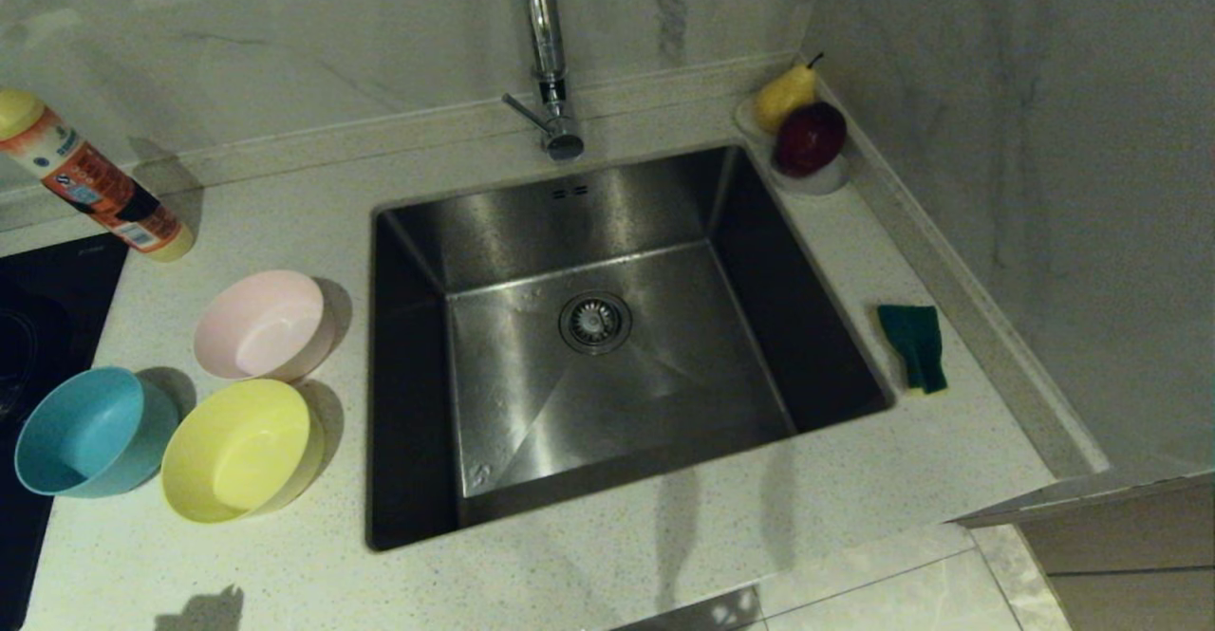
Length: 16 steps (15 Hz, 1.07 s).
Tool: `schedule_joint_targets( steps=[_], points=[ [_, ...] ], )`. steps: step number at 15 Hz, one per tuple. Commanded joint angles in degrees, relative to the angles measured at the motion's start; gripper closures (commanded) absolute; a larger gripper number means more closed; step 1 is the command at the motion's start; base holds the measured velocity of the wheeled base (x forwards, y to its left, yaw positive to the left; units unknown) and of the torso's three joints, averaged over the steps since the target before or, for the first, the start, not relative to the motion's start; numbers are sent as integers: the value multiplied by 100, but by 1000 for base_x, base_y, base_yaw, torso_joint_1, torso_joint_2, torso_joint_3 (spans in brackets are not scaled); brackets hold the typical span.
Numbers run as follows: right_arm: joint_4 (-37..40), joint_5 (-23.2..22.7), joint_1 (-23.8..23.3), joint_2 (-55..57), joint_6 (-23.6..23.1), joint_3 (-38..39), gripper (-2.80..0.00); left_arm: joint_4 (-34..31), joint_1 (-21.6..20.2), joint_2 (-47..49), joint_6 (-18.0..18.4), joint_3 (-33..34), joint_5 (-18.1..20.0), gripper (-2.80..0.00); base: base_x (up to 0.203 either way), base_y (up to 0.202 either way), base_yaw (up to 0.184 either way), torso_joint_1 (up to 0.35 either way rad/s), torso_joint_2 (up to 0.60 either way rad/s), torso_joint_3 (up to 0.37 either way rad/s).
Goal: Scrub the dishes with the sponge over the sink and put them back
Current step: Grab the dish soap
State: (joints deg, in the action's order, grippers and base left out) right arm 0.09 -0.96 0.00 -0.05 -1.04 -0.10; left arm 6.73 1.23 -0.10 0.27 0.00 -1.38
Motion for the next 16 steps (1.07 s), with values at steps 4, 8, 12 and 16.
schedule_joint_targets(
  steps=[4,8,12,16],
  points=[
    [0,0,0,5,-2,1,0,-5,0,1,8,229,-3,0,0,0,0,0,0,0],
    [7,0,0,5,-2,1,0,-32,0,1,87,229,-12,0,0,0,0,0,0,0],
    [0,0,0,5,-2,1,0,-15,-16,18,234,229,11,0,0,0,0,0,0,0],
    [2,0,0,5,-2,1,0,-44,-18,2,353,229,62,0,0,0,0,0,0,0]
  ],
)
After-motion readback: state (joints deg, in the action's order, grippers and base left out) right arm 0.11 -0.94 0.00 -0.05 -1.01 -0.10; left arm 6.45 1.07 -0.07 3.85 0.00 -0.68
